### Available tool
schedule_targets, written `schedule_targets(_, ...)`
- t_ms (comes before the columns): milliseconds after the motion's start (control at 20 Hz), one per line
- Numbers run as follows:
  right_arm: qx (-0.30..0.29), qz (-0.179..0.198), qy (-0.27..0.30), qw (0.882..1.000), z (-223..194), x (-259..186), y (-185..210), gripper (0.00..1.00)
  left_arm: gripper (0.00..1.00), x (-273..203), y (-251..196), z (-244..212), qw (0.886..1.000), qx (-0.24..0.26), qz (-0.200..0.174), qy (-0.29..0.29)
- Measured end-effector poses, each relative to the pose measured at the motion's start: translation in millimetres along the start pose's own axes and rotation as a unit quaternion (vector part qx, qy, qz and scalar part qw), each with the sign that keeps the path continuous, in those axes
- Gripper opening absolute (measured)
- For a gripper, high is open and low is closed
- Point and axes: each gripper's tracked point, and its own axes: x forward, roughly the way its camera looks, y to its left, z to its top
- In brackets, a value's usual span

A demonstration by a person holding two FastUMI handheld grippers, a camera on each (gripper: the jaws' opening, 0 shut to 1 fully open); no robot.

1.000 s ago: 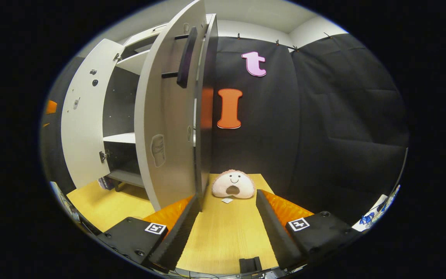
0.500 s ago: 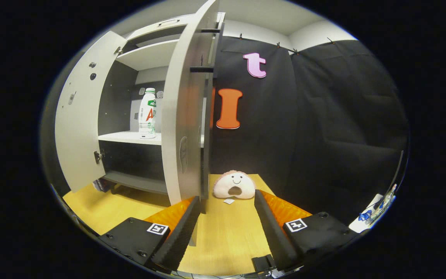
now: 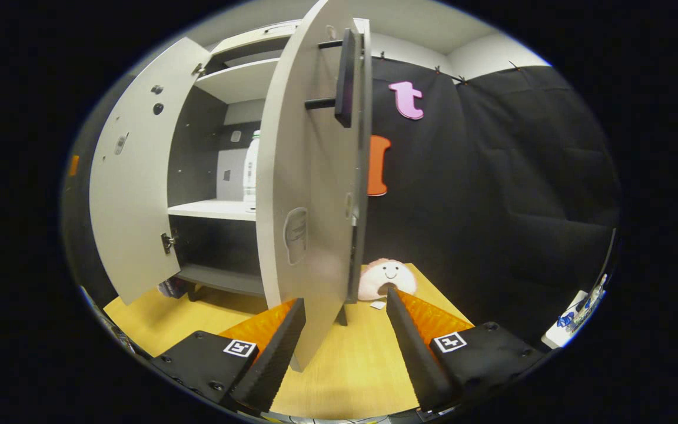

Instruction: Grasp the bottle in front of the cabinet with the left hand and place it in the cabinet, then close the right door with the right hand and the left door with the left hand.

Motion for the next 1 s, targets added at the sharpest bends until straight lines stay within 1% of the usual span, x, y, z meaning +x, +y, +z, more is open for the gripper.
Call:
schedule_targets(100,-0.013,0.028,-0.007,1.000,2.4,4.1,37.4,0.94,0.95,0.3,11.5,-3.1,1.000,0.000,0.006,0.003)
schedule_targets(200,-0.013,0.055,-0.007,0.998,5.1,15.2,72.6,0.93,0.95,-3.5,26.3,-0.8,1.000,0.005,0.019,0.001)
schedule_targets(250,-0.012,0.070,-0.007,0.997,8.1,20.2,91.5,0.94,0.97,-6.7,35.7,-0.3,1.000,0.007,0.028,-0.001)
schedule_targets(300,-0.017,0.078,-0.006,0.997,10.7,25.8,105.5,0.94,0.95,-8.0,46.4,-1.1,0.999,0.009,0.038,0.000)
schedule_targets(400,-0.026,0.088,-0.011,0.996,15.4,27.1,124.6,0.94,0.95,-12.8,65.8,-1.4,0.998,0.008,0.058,0.000)
schedule_targets(450,-0.026,0.094,-0.015,0.995,18.4,26.0,130.3,0.94,0.98,-16.0,74.7,-1.7,0.998,0.008,0.068,0.000)
schedule_targets(650,-0.018,0.100,-0.014,0.995,25.4,22.6,128.3,0.94,0.97,-18.8,114.3,0.0,0.995,0.015,0.104,-0.003)
schedule_targets(700,-0.013,0.099,-0.014,0.995,28.6,20.3,124.7,0.94,0.97,-18.9,124.0,2.4,0.994,0.018,0.112,-0.005)
schedule_targets(750,-0.009,0.096,-0.016,0.995,31.7,17.4,119.8,0.93,0.95,-18.8,133.0,4.5,0.992,0.020,0.121,-0.008)
schedule_targets(800,-0.007,0.093,-0.018,0.995,35.6,12.6,112.9,0.93,0.97,-17.5,141.2,6.1,0.991,0.021,0.129,-0.011)
schedule_targets(850,-0.007,0.090,-0.021,0.996,39.6,8.4,106.3,0.93,0.97,-15.5,152.3,8.2,0.990,0.023,0.140,-0.014)
schedule_targets(900,-0.009,0.087,-0.023,0.996,42.6,5.2,101.9,0.93,0.95,-14.7,161.9,8.6,0.988,0.025,0.148,-0.015)
schedule_targets(1000,-0.009,0.081,-0.024,0.996,47.6,-0.4,91.6,0.93,0.95,-10.2,181.7,8.9,0.985,0.030,0.168,-0.016)
